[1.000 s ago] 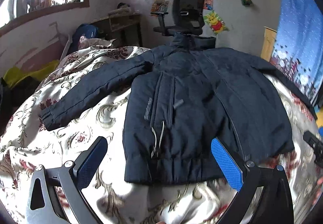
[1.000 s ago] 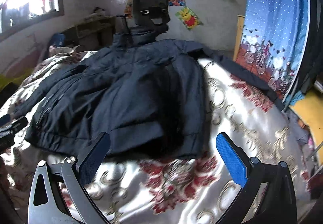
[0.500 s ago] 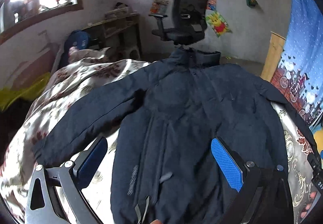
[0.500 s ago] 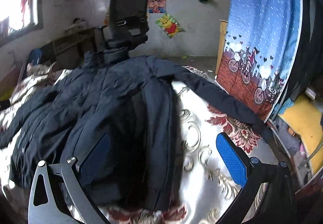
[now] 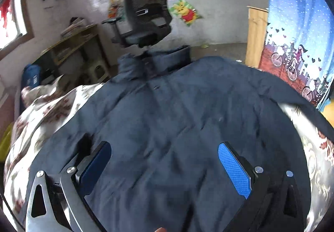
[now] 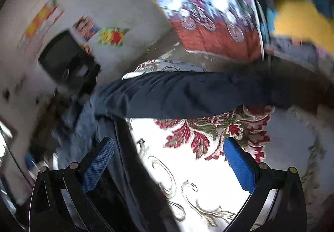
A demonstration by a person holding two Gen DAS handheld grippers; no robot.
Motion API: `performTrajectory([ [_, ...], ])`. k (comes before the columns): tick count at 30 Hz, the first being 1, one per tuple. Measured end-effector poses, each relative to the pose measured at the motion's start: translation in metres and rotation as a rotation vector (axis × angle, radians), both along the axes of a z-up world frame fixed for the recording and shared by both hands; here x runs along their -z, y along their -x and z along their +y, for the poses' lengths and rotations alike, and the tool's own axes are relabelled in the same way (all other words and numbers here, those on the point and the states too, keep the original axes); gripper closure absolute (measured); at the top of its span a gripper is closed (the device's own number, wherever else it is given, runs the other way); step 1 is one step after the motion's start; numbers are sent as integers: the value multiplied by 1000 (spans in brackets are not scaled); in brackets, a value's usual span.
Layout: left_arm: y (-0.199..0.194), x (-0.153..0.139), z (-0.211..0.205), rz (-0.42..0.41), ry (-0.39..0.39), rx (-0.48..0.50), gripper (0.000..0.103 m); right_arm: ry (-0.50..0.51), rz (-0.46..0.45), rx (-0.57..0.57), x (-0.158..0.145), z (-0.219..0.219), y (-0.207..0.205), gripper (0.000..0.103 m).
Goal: Fold large clothes
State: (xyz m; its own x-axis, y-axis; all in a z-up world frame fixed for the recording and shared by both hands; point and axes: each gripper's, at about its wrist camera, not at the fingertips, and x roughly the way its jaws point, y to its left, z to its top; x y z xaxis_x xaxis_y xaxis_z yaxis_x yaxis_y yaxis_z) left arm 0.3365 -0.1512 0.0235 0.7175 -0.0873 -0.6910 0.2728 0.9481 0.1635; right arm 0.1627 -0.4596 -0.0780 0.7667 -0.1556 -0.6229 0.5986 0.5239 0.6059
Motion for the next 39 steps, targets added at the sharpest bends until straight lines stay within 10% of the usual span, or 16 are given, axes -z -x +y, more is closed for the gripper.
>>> performTrajectory([
  [10, -53, 47, -113, 22, 62, 129, 0, -264, -125, 261, 38, -26, -10, 2],
  [18, -63, 103, -157, 130, -97, 152, 0, -245, 2, 344, 47, -62, -22, 91],
  [28, -62, 72, -122, 102, -41, 113, 0, 238, -31, 180, -73, -54, -55, 99],
  [39, -60, -2, 25, 6, -47, -35, 0, 655, -170, -235, -202, 64, -154, 99],
])
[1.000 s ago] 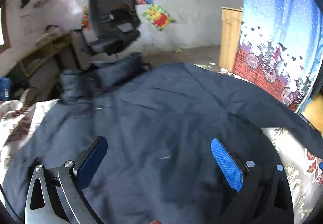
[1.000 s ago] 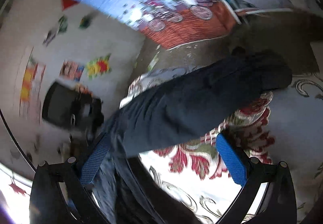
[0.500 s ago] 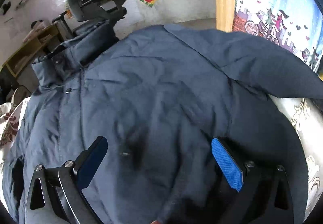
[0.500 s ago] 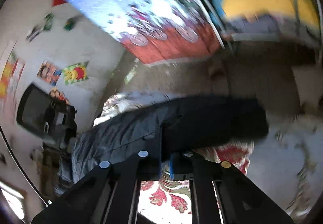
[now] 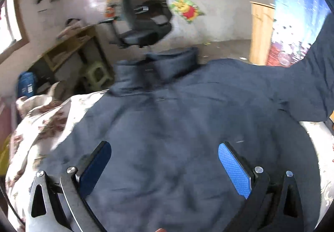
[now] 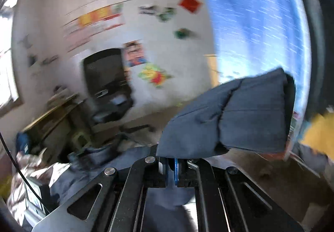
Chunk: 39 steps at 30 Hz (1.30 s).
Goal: Fold large clothes
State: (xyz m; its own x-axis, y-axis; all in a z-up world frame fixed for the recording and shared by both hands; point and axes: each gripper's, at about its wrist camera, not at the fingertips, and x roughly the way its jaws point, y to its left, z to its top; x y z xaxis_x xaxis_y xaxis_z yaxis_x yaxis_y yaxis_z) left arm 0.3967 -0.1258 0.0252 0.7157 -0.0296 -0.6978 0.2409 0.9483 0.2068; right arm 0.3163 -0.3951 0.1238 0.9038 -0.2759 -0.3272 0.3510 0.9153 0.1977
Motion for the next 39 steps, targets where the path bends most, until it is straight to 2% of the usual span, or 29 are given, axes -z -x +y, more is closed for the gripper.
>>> performTrajectory([
  [3, -3, -6, 46, -6, 11, -82, 0, 46, 42, -148, -8, 47, -25, 99],
  [9, -13, 0, 136, 13, 77, -226, 0, 173, 177, -398, 14, 137, -66, 99],
  [14, -10, 9, 185, 20, 170, -269, 0, 206, 291, -557, 59, 198, -66, 99],
  [19, -2, 21, 211, 39, 248, -267, 0, 218, 410, -661, 118, 224, -53, 99],
  [20, 1, 24, 213, 48, 266, -259, 0, 221, 439, -670, 131, 223, -51, 97],
  [22, 5, 29, 219, 55, 307, -246, 0, 205, 514, -718, 157, 231, -46, 85],
  [24, 10, 36, 227, 66, 357, -239, 0, 189, 585, -766, 174, 237, -37, 58],
  [27, 15, 42, 231, 69, 395, -231, 0, 191, 563, -815, 170, 232, -12, 47],
  [31, 11, 45, 215, 67, 367, -211, 0, 179, 464, -784, 139, 195, 12, 41],
  [35, 6, 54, 185, 83, 291, -179, 0, 155, 426, -624, 122, 153, 4, 41],
  [37, 4, 64, 166, 95, 193, -168, 0, 124, 439, -536, 126, 132, -6, 41],
  [39, -1, 81, 144, 126, 49, -160, 0, 79, 477, -482, 137, 114, -14, 41],
])
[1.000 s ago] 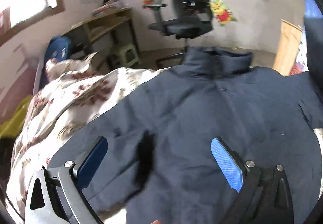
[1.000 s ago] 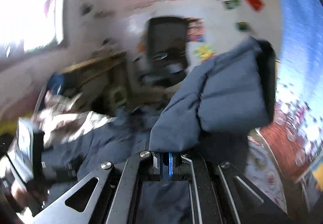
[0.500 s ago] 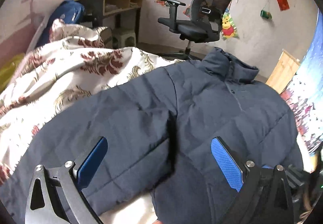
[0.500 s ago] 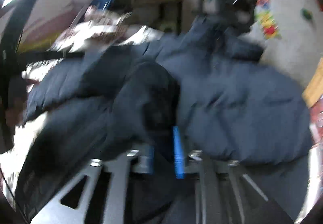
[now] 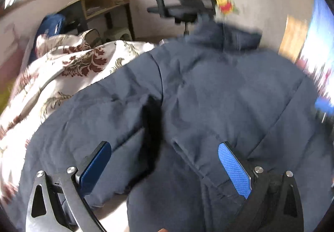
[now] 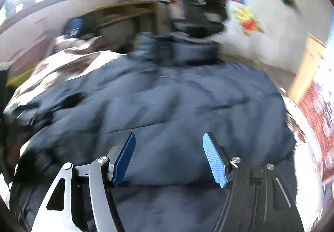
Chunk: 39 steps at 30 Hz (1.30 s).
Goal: Fold large clothes
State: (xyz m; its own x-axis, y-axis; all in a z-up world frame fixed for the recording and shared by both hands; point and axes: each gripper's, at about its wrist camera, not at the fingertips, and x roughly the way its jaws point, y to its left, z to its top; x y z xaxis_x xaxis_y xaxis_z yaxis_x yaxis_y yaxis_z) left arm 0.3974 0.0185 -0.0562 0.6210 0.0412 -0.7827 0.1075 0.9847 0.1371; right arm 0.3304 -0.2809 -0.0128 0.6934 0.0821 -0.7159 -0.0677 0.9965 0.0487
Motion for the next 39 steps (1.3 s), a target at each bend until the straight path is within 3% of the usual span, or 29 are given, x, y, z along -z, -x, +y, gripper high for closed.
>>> performTrajectory([
  [3, -4, 14, -14, 22, -98, 1, 0, -22, 98, 35, 24, -12, -5, 41],
  [6, -3, 12, -12, 18, -82, 3, 0, -4, 94, 33, 38, -4, 7, 40],
  [10, 6, 0, 1, 4, -50, -30, 0, -29, 72, 23, 34, 3, 19, 39],
  [13, 28, -19, 20, -55, -57, -66, 0, -63, 52, -10, 24, 19, 25, 37],
  [15, 49, -32, 38, -91, -87, -108, 0, -76, 32, -42, 16, 32, 36, 30],
  [19, 91, -52, 86, -105, -89, -223, 0, -105, 35, -94, 9, 59, 38, 29],
  [23, 132, -55, 141, -48, -13, -361, 0, -117, 34, -148, 9, 79, 20, 29],
  [27, 160, -42, 180, 25, 75, -483, 0, -65, 15, -183, 10, 99, 18, 27],
  [32, 170, -14, 216, 106, 223, -656, 0, -26, 14, -195, 17, 112, 24, 26],
  [36, 175, -2, 228, 99, 330, -752, 0, -34, 16, -186, 16, 108, 25, 26],
  [39, 178, 10, 236, 139, 394, -845, 0, -44, 17, -176, 18, 107, 24, 26],
])
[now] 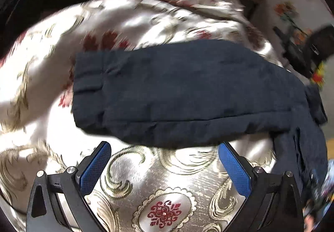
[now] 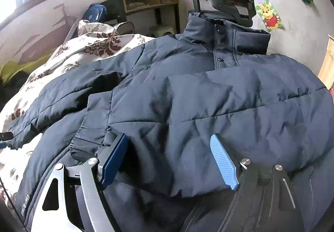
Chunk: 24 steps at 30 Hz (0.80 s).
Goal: Fold large clothes
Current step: 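Grasp a jacket sleeve cuff with the left gripper and lift it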
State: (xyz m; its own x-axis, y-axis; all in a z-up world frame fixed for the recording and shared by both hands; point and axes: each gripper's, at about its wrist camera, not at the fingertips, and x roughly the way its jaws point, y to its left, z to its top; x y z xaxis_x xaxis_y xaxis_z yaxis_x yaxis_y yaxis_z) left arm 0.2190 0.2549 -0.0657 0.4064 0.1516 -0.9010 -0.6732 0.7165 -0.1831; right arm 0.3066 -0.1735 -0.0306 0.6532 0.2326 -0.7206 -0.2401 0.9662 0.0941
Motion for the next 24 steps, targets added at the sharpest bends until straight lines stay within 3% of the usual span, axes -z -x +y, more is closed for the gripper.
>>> performTrajectory([
  [3, 3, 13, 6, 4, 58, -82, 0, 3, 1, 3, 2, 0, -1, 26],
  [6, -4, 23, 13, 5, 64, -133, 2, 15, 7, 6, 5, 2, -3, 25],
  [8, -7, 26, 18, -8, 65, -172, 14, 34, 17, 13, 11, 4, -6, 22],
  [11, -9, 26, 24, -24, 73, -219, 41, 45, 24, 14, 17, 6, -7, 21],
  [13, -12, 22, 27, -35, 49, -233, 75, 38, 20, 17, 18, 7, -8, 20],
  [14, -12, 20, 30, -42, 41, -238, 81, 32, 17, 17, 17, 6, -7, 20],
  [16, -10, 9, 31, -92, 5, -242, 94, 21, 10, 21, 15, 5, -6, 20],
  [20, -14, -30, 21, -200, -149, -196, 98, -21, 1, 25, 9, -3, -1, 20],
  [24, -27, -94, -5, -354, -319, -70, 99, -53, -21, 30, -5, -15, 5, 20],
])
